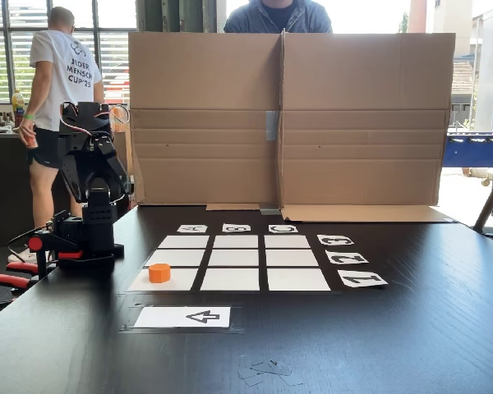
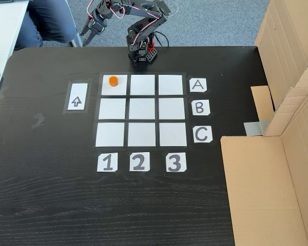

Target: Pick up the round, orange token and place it in the grid on square A1.

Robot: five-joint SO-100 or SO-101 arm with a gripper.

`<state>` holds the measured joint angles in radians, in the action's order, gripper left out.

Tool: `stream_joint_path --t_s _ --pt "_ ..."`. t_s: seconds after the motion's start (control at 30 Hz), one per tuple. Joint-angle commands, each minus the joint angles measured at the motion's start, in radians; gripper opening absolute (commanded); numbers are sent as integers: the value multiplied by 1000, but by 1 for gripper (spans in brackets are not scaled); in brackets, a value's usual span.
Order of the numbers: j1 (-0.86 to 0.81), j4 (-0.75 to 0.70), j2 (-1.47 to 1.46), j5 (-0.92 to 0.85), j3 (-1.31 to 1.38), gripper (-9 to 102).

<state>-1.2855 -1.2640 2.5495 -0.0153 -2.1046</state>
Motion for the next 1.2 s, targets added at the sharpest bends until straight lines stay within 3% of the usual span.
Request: stream_joint_path --t_s 0.0,0.33,1.17 --pt "-58 -61 67 -6 40 30" --pt "-207 -275 218 -6 0 29" --pt "-345 -183 414 -8 -388 29"
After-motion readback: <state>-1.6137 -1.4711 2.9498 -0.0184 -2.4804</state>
